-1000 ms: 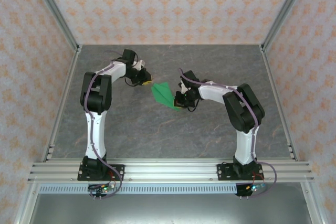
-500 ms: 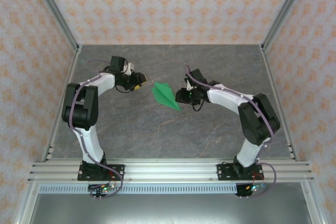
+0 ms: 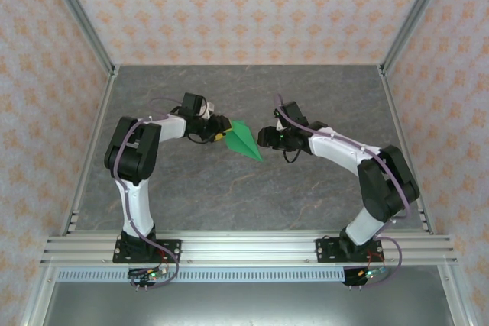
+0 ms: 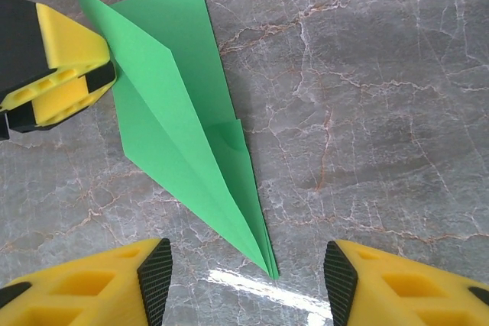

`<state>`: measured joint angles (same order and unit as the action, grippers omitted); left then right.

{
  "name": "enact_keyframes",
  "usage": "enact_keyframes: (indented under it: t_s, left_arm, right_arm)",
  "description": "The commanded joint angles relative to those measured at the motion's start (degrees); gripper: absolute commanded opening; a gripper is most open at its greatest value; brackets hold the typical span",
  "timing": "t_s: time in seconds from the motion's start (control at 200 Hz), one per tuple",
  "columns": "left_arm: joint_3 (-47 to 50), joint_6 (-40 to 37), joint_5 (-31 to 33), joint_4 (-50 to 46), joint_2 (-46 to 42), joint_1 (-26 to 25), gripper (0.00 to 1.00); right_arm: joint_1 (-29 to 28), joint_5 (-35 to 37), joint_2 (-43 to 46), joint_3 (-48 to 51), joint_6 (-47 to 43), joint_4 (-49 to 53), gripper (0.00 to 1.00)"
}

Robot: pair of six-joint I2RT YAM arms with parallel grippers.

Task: Fold a paper plane with a square sheet of paper (fold left side to right side)
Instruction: Turn over the paper at the center of the table.

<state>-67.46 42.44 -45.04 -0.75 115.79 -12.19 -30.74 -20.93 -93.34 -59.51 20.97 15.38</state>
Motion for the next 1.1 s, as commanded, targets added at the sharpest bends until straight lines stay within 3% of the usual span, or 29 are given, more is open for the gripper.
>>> enact_keyframes:
  t_s: [0.0,0.21,0.405,0.58,0.701,0.926,1.096]
  left_arm:
    - [-2.36,1.37,-1.31,2.66,1.64,-1.04,0.41]
    - [-5.46,1.51,-1.72,2.12,3.03,-2.14,0.29]
    - [-6.57,1.10,-1.64,1.49,2.26,-2.40,0.16]
    - [-6.75,-0.42,-1.59,0.61,-1.84,-2.32,0.04]
    - [-7.47,-0.25,-2.50,0.75,-5.47,-2.32,0.01]
    - [-11.75,0.62,-5.65,-0.61,-13.47,-2.32,0.00]
    - [-15.94,1.77,-7.79,-1.77,-17.21,-2.34,0.01]
  right_arm:
    - [-0.04,1.55,1.63,0.75,0.16,-0.78,0.59]
    - [-0.03,1.17,2.25,1.12,-0.05,-0.99,0.59]
    - [1.16,-2.12,3.70,3.47,1.93,-5.06,0.71]
    - [6.26,-11.16,7.42,8.46,5.33,-13.18,0.87]
    - [10.87,-20.46,9.30,11.49,8.21,-19.73,1.00]
    - [18.09,-37.21,9.92,14.67,16.09,-36.41,1.00]
    - [18.52,-43.04,10.37,14.35,19.14,-46.02,1.00]
